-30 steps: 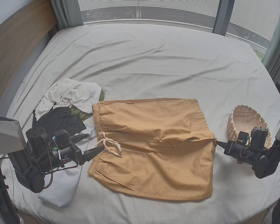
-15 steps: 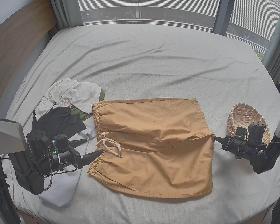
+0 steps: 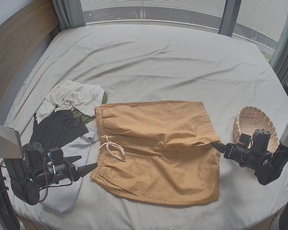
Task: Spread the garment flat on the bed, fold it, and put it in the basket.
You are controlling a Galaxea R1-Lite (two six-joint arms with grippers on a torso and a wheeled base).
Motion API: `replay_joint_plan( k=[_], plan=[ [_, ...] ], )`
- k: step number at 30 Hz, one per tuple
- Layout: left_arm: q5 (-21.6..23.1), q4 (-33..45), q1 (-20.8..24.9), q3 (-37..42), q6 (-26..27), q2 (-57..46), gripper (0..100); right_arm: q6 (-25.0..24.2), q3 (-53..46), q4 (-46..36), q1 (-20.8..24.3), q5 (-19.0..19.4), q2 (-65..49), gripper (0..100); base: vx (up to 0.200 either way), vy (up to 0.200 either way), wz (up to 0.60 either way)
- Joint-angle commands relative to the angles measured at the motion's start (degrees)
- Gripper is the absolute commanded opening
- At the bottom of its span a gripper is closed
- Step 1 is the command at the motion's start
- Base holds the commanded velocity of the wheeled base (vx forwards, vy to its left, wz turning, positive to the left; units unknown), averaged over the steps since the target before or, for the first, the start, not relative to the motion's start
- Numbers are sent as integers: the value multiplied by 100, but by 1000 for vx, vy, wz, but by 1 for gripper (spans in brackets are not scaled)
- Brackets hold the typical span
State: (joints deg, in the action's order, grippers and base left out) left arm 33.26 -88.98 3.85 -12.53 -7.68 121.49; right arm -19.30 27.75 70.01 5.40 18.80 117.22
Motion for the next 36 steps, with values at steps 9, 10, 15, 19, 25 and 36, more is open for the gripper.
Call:
replay_joint_plan(
  k=[9, 10, 15, 19, 25, 36],
  plan=[
    [-56, 12, 353, 620, -577, 41, 100, -21, -982, 197, 304, -87, -1096, 100, 0, 0, 0],
    [-56, 21, 371, 620, -594, 76, 100, -21, -1008, 197, 295, -87, -1123, 100, 0, 0, 0],
    [-293, 12, 423, 497, -621, 481, 100, -39, -1245, 206, 251, -87, -1369, 100, 0, 0, 0],
    [-434, 3, 441, 260, -673, 815, 100, -48, -1289, 206, 233, -87, -1413, 100, 0, 0, 0],
    [-469, 3, 564, -39, -1324, 876, 100, -48, -1289, 206, 242, -78, -1413, 100, 0, 0, 0],
    [-706, 12, 564, -276, -1464, 1061, 0, -48, -1298, 206, 233, -87, -1430, 100, 0, 0, 0]
  ],
)
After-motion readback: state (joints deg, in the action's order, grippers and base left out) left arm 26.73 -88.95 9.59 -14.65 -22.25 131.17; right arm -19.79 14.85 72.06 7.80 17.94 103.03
